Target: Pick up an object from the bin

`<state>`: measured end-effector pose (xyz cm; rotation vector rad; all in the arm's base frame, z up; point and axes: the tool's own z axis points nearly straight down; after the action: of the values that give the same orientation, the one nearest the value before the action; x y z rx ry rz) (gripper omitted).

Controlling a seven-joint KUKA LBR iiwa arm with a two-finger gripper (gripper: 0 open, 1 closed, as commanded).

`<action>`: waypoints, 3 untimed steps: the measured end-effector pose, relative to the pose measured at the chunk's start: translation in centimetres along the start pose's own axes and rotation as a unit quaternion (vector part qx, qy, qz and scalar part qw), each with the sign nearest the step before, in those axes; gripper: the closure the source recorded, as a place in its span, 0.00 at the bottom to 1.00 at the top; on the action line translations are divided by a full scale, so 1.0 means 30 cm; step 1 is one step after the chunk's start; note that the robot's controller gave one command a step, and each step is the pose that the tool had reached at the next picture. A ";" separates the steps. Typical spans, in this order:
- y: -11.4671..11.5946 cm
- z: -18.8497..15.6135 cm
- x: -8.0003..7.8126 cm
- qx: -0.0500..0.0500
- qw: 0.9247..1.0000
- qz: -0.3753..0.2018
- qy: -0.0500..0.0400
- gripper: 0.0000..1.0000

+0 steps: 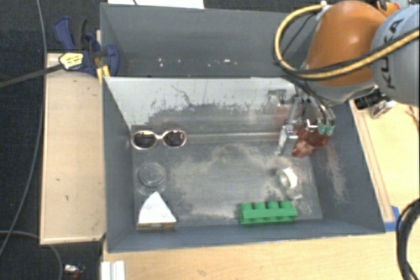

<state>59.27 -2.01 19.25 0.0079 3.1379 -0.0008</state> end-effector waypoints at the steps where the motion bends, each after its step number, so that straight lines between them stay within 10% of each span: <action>1: 0.000 0.000 0.000 0.000 1.000 0.000 0.000 0.00; 2: -0.083 0.008 0.081 0.000 0.999 0.035 0.000 0.00; 3: -0.027 -0.026 0.049 -0.001 0.999 0.034 -0.003 0.00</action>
Offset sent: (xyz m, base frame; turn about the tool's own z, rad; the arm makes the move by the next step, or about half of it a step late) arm -0.0243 -0.0242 -0.0030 0.0704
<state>57.81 -2.82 20.03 0.1157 3.1307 0.0026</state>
